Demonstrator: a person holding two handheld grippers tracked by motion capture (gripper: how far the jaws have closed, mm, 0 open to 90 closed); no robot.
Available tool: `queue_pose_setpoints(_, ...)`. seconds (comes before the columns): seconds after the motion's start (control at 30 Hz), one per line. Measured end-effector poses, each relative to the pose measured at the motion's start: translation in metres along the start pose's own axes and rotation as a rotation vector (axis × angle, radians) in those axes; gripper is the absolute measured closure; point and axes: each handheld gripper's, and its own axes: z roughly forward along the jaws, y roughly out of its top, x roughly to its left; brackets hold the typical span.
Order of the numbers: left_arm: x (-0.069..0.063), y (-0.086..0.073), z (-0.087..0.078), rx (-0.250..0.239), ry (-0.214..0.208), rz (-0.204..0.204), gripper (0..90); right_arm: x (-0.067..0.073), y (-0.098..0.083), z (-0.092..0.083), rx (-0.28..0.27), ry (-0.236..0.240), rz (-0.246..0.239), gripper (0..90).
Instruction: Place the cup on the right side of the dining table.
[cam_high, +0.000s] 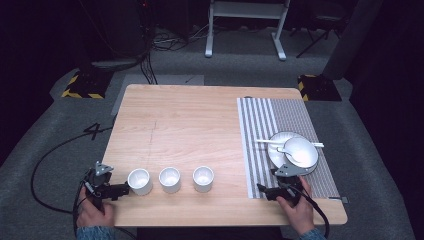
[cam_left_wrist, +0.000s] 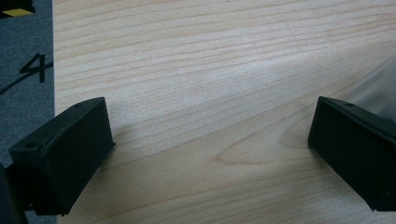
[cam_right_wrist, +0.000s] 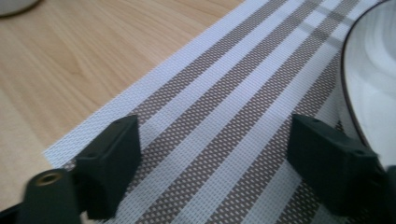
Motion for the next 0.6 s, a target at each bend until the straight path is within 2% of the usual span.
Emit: queue_pose_setpoints(0.6, 0.0000, 0.0000, 0.0000, 0.000, 0.000, 0.000, 0.1, -0.0004, 0.0002, 0.0004, 0.005, -0.002, 0.009, 15.8)
